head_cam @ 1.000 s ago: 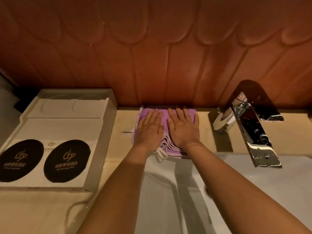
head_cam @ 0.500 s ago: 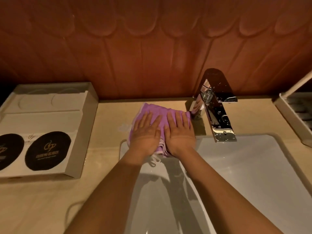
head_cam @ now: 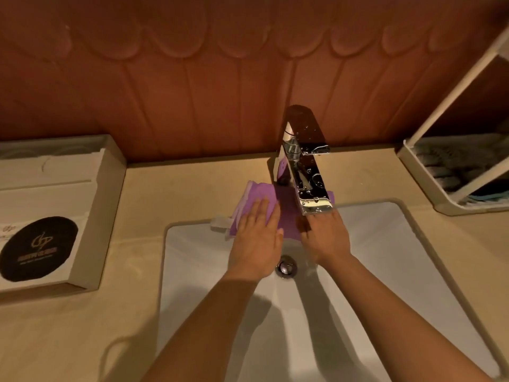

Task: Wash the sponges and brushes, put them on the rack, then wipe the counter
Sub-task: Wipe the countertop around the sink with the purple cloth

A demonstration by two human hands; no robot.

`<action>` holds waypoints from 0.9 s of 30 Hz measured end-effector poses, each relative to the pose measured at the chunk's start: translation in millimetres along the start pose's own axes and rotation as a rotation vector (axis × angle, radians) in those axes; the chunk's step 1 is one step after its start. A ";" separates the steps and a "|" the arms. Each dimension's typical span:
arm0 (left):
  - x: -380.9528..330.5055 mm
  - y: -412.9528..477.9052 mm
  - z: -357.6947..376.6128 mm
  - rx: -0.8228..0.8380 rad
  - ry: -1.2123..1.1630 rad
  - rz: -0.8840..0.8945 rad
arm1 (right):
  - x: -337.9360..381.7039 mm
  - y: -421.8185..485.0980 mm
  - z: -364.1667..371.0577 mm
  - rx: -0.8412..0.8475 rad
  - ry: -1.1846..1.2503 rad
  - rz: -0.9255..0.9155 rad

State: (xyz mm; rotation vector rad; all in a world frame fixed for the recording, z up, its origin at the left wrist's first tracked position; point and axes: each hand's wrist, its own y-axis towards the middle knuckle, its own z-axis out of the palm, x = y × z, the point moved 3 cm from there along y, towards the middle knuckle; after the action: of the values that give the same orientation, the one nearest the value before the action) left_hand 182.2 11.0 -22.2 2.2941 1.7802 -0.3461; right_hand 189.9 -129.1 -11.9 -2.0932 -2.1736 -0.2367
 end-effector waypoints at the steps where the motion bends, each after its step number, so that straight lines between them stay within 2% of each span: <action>1: -8.7 0.8 8.8 -0.002 -0.036 0.008 | -9.6 2.0 0.0 0.019 -0.056 -0.048; 5: -45.1 3.4 15.2 -0.100 -0.414 -0.111 | -57.5 13.9 -9.0 0.161 -0.149 -0.034; 6: -54.3 7.4 17.3 -0.091 -0.395 -0.102 | -65.4 18.7 -11.6 0.185 -0.156 -0.032; 8: -70.2 16.1 23.6 0.026 -0.273 -0.103 | -74.2 27.9 -14.2 0.224 -0.134 -0.039; 10: -79.4 25.2 27.0 0.114 -0.218 -0.204 | -79.7 35.4 -13.6 0.246 -0.111 -0.062; 13: -87.3 40.8 36.9 0.044 -0.124 -0.224 | -85.0 48.9 -16.8 0.279 -0.122 -0.144; 15: -96.5 49.1 37.4 -0.039 -0.141 -0.192 | -89.3 64.1 -20.8 0.311 -0.107 -0.226; 18: -116.1 59.4 34.5 -0.001 -0.122 -0.207 | -91.0 87.5 -23.0 0.324 -0.109 -0.357; 22: -114.2 70.9 47.8 -0.206 -0.005 -0.250 | -90.7 110.5 -24.7 0.262 -0.120 -0.512; 25: -120.2 77.1 52.2 -0.199 -0.048 -0.306 | -95.8 125.0 -27.4 0.259 -0.092 -0.569; 27: -125.9 84.2 50.0 -0.131 -0.117 -0.368 | -99.0 132.3 -27.4 0.236 -0.107 -0.585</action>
State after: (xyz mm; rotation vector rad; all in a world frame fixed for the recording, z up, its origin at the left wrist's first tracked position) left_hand 231.0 -140.7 -27.9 1.8160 2.0922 -0.4008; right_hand 325.4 -226.9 0.5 -1.3411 -2.6743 0.0863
